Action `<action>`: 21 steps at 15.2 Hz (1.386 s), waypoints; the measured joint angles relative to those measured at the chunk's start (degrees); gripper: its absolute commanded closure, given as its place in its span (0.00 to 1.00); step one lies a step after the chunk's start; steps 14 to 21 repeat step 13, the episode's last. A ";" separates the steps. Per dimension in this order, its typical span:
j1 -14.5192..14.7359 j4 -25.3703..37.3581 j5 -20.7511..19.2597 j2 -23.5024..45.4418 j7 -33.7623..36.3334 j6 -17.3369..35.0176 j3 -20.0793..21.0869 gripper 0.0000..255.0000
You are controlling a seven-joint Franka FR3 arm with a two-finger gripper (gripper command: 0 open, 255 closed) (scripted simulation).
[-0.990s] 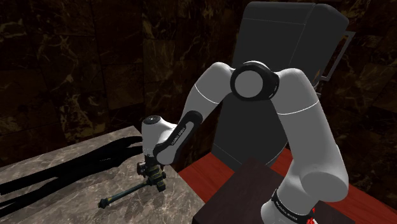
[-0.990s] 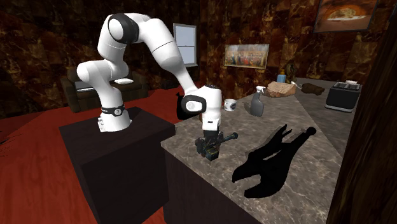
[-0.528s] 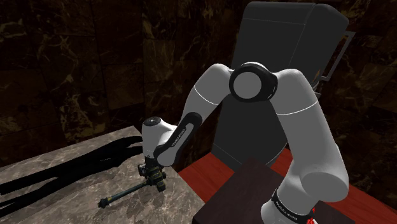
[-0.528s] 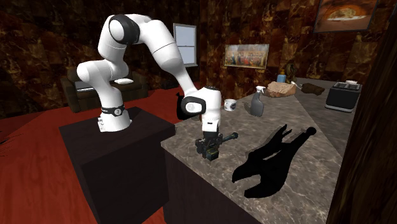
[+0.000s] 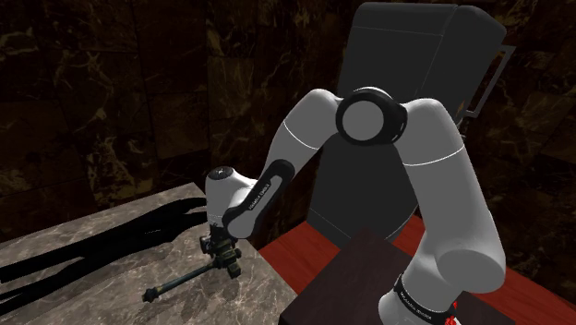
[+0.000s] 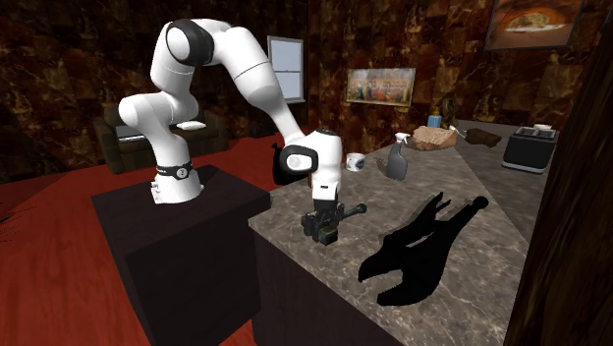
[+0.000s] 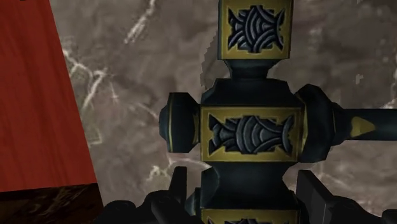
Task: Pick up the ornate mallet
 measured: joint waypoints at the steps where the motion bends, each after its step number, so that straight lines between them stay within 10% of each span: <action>1: -0.22 -0.28 0.20 -0.71 -0.20 -0.43 0.25 1.00; 21: -2.34 -2.47 2.98 -8.49 -2.42 -6.02 3.04 1.00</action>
